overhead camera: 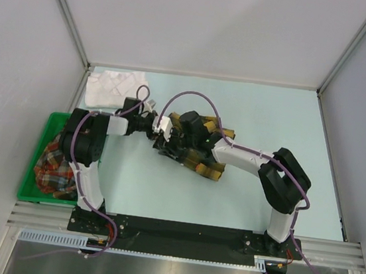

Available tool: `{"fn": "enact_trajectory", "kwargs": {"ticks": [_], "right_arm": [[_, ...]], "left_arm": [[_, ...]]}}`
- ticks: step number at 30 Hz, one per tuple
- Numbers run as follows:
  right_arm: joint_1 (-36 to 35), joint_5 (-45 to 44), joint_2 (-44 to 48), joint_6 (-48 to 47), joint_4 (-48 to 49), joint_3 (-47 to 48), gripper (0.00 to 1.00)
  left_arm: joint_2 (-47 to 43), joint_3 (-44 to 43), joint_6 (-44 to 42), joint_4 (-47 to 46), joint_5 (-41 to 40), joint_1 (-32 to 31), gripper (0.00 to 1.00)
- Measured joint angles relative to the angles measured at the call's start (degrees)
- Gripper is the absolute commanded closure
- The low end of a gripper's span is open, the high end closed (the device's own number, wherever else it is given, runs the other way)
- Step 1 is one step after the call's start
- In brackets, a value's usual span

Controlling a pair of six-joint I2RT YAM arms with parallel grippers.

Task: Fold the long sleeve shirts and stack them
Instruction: Neatly place the folded shirt to the corner

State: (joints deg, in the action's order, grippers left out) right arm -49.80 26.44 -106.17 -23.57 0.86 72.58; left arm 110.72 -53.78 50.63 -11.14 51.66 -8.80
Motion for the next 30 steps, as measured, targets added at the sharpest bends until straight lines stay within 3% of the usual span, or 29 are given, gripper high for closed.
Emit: {"fn": "enact_trajectory", "kwargs": {"ticks": [1,2,10,18,25,30], "right_arm": [[0.2,0.0,0.0,0.8,-0.6,0.2,0.07],[0.6,0.0,0.0,2.0,-1.4,0.5,0.01],[10.8,-0.4,6.9,9.7,-11.0,-0.8,0.00],[20.4,-0.7,12.5,10.5,-17.4,-1.8,0.00],[20.6,-0.7,12.5,10.5,-19.5,-1.8,0.00],[20.5,-0.7,12.5,10.5,-19.8,-1.8,0.00]], "left_arm": [[0.7,-2.4,-1.8,1.7,-0.6,-0.1,1.00],[1.5,-5.5,-4.3,3.8,-1.6,-0.2,1.00],[5.1,-28.8,-24.5,22.1,-12.6,1.1,1.00],[13.3,-53.7,-41.4,37.5,-20.0,8.9,1.00],[17.3,-67.5,-51.0,46.7,-20.5,15.3,1.00],[16.8,-69.8,-56.6,50.3,-20.7,15.4,1.00]]}}
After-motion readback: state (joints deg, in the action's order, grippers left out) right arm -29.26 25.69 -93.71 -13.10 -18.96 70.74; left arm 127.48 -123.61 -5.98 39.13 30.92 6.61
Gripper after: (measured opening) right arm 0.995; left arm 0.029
